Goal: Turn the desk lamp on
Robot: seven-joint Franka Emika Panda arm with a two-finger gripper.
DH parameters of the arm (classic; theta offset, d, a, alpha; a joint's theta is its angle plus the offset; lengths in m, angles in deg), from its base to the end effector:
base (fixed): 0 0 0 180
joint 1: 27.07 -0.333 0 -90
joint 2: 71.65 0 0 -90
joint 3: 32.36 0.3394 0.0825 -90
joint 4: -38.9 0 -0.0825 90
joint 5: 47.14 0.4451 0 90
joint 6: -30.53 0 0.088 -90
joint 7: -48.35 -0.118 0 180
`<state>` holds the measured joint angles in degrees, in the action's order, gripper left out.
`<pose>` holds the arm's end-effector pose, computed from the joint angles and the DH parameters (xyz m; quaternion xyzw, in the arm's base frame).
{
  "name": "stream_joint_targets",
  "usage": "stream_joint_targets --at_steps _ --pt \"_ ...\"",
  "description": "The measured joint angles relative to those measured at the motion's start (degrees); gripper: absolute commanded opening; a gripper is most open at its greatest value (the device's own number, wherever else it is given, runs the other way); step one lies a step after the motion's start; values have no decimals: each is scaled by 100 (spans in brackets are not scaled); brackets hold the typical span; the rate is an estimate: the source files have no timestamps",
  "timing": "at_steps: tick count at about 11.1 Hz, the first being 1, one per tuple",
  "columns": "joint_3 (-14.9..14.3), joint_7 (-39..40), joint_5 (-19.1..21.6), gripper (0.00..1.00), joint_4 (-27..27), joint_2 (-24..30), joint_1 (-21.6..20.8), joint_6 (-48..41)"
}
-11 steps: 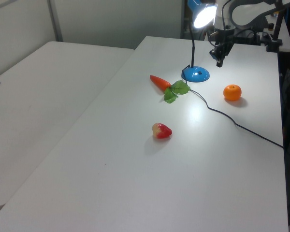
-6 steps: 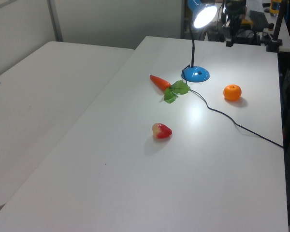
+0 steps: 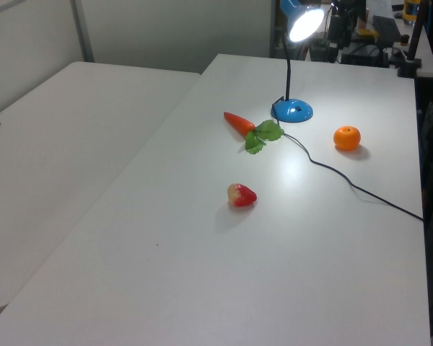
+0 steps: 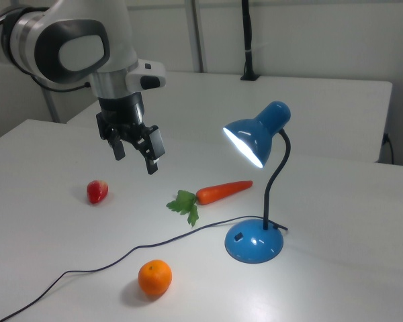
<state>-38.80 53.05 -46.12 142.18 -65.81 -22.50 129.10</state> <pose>0.5791 -0.1134 0.5866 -0.9983 0.0560 -0.0114 0.0131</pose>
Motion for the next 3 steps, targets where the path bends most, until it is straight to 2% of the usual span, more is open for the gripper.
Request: stream_joint_targets --at_steps 3 --pt "-11 553 0 100 -118 -42 213 -322"
